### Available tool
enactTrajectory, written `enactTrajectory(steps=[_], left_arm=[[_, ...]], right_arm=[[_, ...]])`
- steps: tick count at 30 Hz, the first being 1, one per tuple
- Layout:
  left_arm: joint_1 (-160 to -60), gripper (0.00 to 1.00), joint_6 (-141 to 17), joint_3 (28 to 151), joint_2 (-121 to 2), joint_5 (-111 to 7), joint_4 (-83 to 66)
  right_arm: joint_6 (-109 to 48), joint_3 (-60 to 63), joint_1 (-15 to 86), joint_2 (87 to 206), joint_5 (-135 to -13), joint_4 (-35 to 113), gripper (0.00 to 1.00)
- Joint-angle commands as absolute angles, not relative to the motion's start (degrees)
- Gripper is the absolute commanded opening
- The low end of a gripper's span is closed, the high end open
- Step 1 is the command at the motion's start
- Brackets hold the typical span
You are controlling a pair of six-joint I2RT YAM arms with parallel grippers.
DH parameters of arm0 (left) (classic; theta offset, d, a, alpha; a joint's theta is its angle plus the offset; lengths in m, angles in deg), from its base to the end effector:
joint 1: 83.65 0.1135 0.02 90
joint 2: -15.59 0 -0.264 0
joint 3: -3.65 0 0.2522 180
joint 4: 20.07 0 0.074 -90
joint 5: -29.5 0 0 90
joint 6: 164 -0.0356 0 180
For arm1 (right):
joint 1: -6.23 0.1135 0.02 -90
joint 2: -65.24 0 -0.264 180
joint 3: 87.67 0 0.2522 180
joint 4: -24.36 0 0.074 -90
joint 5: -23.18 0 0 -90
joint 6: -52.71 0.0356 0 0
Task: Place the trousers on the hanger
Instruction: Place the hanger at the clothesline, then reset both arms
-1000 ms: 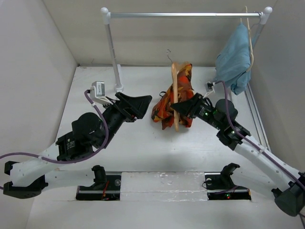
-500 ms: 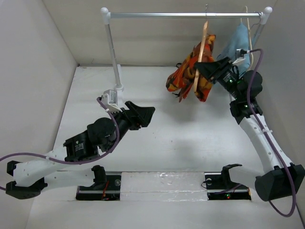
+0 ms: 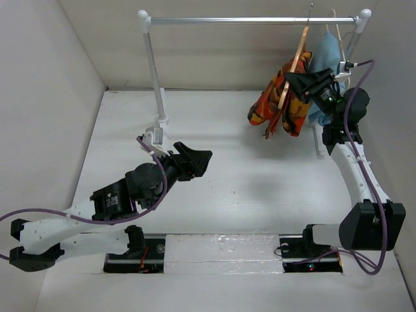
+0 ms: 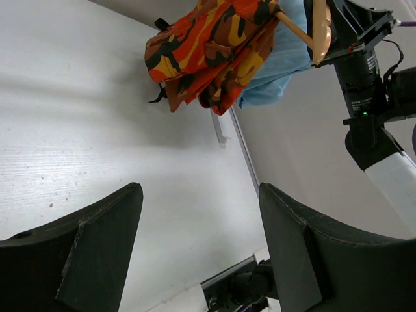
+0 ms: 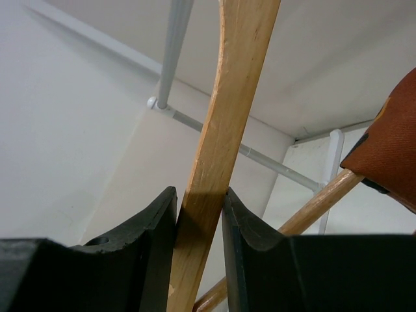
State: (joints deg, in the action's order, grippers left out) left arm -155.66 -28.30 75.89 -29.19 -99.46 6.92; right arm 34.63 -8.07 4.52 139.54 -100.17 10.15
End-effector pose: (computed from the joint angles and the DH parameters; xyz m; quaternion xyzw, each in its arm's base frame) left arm 0.0701 -0.1434 0.4166 -0.0795 0.7004 -0.4514 0.5472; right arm 0.2979 0.0107 0.4256 0.1437 0.5830 0.5854 0.5448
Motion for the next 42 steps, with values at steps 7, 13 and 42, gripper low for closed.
enactTrajectory(steps=[7,13,42], left_arm=[[-155.8,0.68,-27.7,75.6,-29.1,-100.1,6.1],[-155.3,0.69,-28.0,75.3,-30.3,-100.6,6.5],[-150.5,0.99,-26.5,81.1,-45.5,-93.4,13.8]], right_arm=[[31.7,-8.5,2.8,139.6,-101.5,-10.0,0.0],[28.4,-14.8,2.3,136.3,-100.8,-5.9,0.0],[-21.2,7.4,-1.4,118.2,-108.2,55.7,1.0]])
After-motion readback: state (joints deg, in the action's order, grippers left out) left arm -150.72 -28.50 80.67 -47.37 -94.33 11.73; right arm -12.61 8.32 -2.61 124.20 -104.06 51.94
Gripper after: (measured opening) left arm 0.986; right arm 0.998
